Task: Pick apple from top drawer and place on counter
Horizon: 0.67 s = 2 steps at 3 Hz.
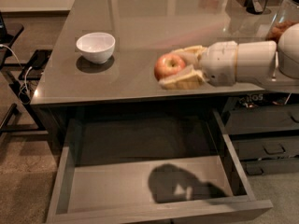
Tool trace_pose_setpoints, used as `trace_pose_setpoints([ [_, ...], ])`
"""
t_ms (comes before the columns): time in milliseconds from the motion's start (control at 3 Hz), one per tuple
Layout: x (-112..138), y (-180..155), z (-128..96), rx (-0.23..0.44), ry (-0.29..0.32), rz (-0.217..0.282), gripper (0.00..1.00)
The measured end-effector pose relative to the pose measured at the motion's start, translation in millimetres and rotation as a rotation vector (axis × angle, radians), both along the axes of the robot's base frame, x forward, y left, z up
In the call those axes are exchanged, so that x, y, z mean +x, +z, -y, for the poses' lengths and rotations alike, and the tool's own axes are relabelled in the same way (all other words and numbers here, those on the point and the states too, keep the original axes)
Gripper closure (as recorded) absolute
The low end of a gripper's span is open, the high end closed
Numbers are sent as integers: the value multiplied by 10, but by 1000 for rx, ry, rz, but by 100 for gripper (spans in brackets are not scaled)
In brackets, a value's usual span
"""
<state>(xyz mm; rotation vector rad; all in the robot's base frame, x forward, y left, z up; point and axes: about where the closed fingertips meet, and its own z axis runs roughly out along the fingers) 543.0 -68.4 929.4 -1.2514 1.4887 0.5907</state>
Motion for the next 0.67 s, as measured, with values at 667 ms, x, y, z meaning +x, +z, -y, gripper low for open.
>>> trace_pose_setpoints([
  [667, 712, 57, -284, 106, -137, -24, 100],
])
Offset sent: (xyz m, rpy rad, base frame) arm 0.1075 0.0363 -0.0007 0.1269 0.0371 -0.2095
